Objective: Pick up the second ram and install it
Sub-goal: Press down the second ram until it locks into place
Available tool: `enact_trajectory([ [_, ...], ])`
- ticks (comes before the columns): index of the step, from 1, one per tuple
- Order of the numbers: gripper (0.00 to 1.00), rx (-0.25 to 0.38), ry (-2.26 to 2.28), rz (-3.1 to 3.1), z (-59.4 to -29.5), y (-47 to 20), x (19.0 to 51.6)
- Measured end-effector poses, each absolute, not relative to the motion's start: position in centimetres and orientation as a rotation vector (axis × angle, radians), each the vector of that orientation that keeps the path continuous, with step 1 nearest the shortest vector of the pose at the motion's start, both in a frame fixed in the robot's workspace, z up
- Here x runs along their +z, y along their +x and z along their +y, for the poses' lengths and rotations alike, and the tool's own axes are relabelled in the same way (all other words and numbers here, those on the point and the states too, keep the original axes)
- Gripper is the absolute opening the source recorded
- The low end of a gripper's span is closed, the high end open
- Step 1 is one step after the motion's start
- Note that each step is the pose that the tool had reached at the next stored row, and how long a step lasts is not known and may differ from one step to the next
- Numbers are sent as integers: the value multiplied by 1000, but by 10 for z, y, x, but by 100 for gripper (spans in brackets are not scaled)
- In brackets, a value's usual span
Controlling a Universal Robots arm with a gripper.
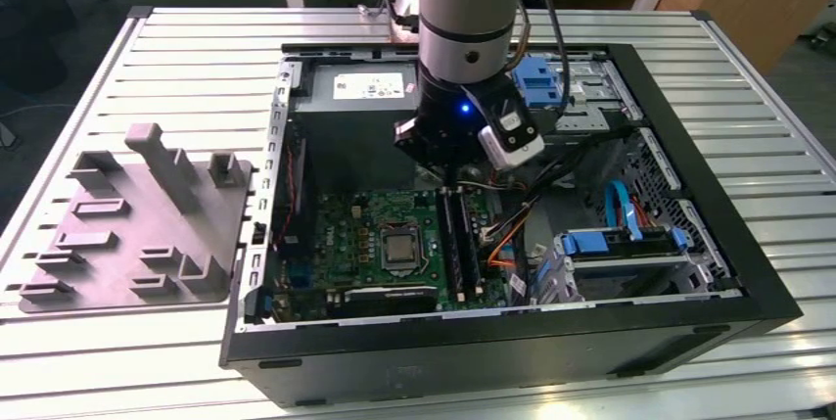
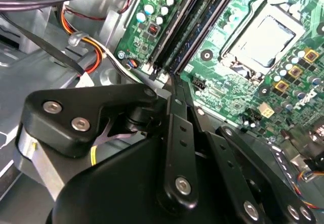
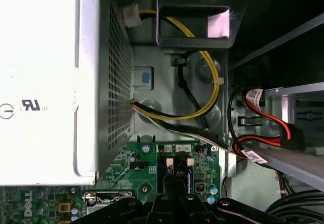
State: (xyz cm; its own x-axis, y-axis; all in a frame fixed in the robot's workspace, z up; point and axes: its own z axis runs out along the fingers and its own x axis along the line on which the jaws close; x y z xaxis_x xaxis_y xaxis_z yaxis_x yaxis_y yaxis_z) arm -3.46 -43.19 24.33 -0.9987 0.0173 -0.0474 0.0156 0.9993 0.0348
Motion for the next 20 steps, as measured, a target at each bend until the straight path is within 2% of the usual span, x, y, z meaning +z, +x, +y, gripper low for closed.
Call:
enact_trajectory([
  [20, 10, 47, 25, 3093, -477, -37, 243],
])
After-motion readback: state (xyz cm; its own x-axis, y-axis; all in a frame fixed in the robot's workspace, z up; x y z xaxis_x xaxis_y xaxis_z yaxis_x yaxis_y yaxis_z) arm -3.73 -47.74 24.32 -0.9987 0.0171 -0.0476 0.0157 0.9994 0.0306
